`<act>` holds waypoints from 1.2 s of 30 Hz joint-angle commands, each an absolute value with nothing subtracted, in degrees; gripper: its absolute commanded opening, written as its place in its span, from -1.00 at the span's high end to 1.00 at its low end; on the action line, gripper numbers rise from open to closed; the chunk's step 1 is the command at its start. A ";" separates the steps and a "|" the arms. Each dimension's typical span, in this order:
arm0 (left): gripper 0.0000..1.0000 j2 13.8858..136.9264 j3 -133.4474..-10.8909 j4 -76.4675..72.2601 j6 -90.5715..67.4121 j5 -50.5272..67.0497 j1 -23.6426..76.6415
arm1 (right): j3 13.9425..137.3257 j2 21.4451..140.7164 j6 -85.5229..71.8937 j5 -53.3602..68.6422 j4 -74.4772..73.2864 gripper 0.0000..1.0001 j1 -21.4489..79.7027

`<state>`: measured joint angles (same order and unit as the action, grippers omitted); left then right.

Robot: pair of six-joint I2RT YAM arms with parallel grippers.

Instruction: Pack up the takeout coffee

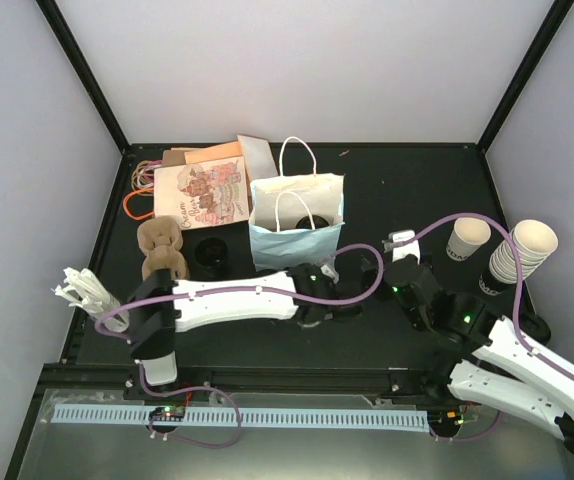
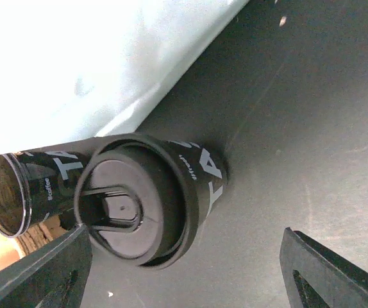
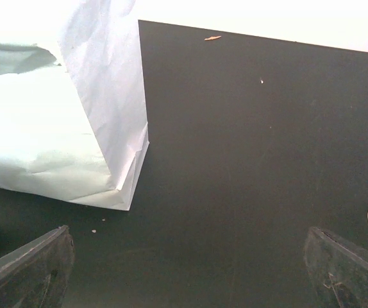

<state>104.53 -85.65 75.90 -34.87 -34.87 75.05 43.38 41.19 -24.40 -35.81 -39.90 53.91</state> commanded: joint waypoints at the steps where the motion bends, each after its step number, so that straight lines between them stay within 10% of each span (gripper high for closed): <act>1: -0.67 97.44 -87.99 74.28 -34.07 -32.26 74.77 | 44.82 41.45 -24.62 -36.02 -37.89 -1.00 53.96; 36: -0.98 47.98 -51.16 45.58 -25.04 6.25 29.44 | 65.40 74.95 -13.85 -3.12 -36.86 -1.00 58.28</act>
<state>50.76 -51.83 48.88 -26.74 0.62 32.45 60.86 70.02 -17.34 -5.58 -35.29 56.88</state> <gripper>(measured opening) 0.985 0.999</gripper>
